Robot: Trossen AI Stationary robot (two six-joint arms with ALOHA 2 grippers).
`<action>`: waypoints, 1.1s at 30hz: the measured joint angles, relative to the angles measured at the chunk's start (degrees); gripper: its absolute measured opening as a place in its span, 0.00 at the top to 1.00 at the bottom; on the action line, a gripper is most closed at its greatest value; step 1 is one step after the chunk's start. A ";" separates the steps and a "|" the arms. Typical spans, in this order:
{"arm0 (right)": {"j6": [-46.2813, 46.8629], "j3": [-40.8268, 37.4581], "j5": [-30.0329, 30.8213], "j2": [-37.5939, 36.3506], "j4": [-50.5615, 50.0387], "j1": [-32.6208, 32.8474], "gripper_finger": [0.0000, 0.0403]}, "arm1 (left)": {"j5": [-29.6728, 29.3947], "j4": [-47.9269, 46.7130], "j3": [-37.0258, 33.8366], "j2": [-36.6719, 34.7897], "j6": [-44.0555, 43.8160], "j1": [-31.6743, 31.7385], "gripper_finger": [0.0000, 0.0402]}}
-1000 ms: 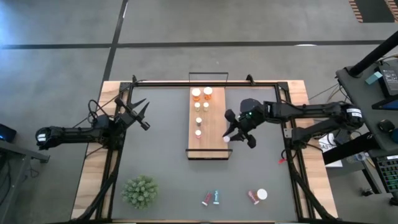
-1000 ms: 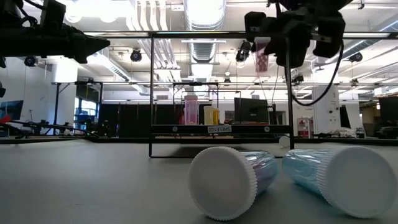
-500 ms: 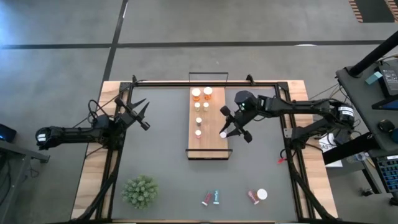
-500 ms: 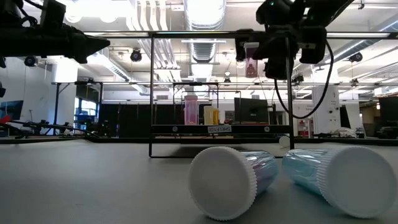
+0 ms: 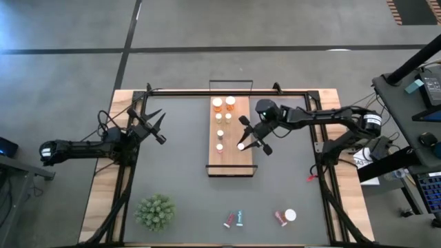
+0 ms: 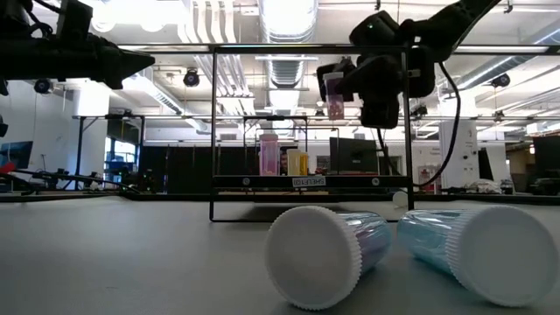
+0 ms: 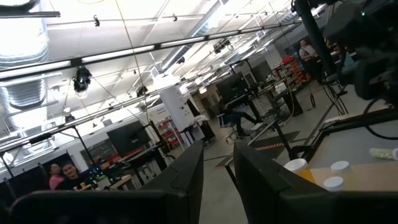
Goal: Pick and place medicine bottles onto shelf by color
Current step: Put the top pink pill bottle on the shelf aligned with the other pink bottle
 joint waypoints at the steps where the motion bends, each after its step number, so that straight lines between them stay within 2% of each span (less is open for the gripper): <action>1: 1.44 -0.33 0.17 0.09 0.58 0.01 0.75 | -0.01 0.02 0.01 0.00 0.00 0.01 0.82; 13: 14.36 -6.52 6.66 0.59 11.35 0.17 0.75 | 0.01 -0.01 -0.01 0.00 0.00 0.01 0.82; 22: 19.75 -10.62 8.11 2.40 19.70 0.29 0.75 | -0.01 -0.01 0.01 0.00 0.00 0.01 0.82; 33: 23.75 -11.00 8.31 5.68 21.64 1.45 0.75 | -0.01 0.02 -0.01 0.00 0.00 -0.01 0.82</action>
